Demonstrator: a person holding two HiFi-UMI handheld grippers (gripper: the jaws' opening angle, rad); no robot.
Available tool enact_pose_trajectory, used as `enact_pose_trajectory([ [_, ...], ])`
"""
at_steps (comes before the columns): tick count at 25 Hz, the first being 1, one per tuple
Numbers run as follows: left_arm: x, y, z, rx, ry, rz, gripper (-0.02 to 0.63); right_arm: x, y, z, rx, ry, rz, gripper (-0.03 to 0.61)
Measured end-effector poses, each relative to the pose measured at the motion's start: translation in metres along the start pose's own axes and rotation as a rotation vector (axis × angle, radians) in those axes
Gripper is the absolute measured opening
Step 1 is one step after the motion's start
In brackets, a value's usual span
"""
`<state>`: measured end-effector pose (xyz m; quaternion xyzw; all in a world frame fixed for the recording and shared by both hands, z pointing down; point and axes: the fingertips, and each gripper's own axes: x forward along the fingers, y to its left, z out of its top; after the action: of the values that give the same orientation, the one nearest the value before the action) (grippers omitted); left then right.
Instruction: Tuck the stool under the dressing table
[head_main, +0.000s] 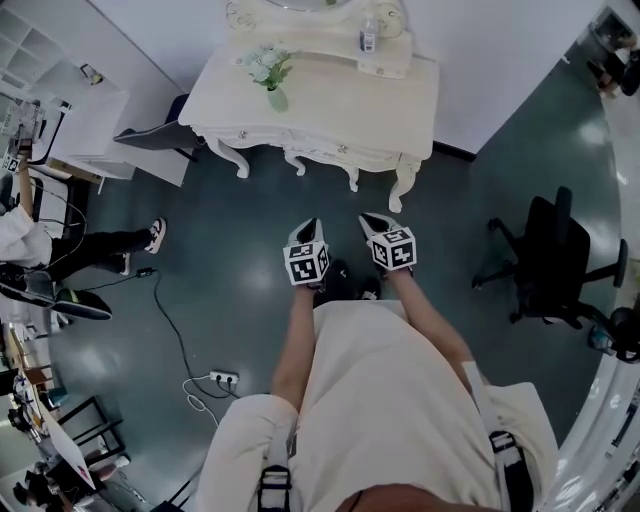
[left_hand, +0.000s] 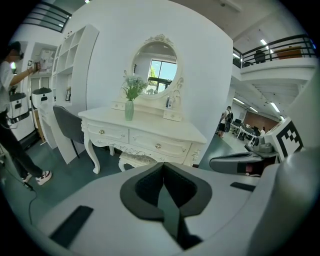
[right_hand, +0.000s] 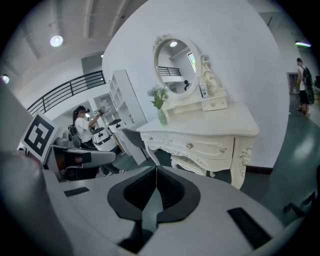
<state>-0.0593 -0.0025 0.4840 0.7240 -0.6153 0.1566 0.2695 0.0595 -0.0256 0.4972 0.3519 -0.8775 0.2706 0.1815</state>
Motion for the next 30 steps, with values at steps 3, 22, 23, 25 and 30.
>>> enact_pose_trajectory([
  [3, 0.000, 0.000, -0.003, 0.003, 0.002, 0.000, 0.015, -0.001, -0.002, -0.001, 0.003, -0.006, -0.005, 0.044],
  [22, -0.014, 0.004, -0.012, -0.055, -0.009, 0.008, 0.015, -0.007, 0.005, -0.011, -0.005, 0.000, 0.018, 0.043],
  [23, -0.014, 0.004, -0.014, -0.055, -0.008, 0.010, 0.015, -0.008, 0.005, -0.011, -0.005, 0.000, 0.018, 0.043],
  [25, -0.016, 0.004, -0.016, -0.056, -0.006, 0.012, 0.015, -0.008, 0.004, -0.013, -0.002, -0.002, 0.017, 0.043],
  [30, -0.019, 0.004, -0.018, -0.058, -0.008, 0.016, 0.015, -0.011, 0.007, -0.015, 0.001, -0.003, 0.021, 0.043],
])
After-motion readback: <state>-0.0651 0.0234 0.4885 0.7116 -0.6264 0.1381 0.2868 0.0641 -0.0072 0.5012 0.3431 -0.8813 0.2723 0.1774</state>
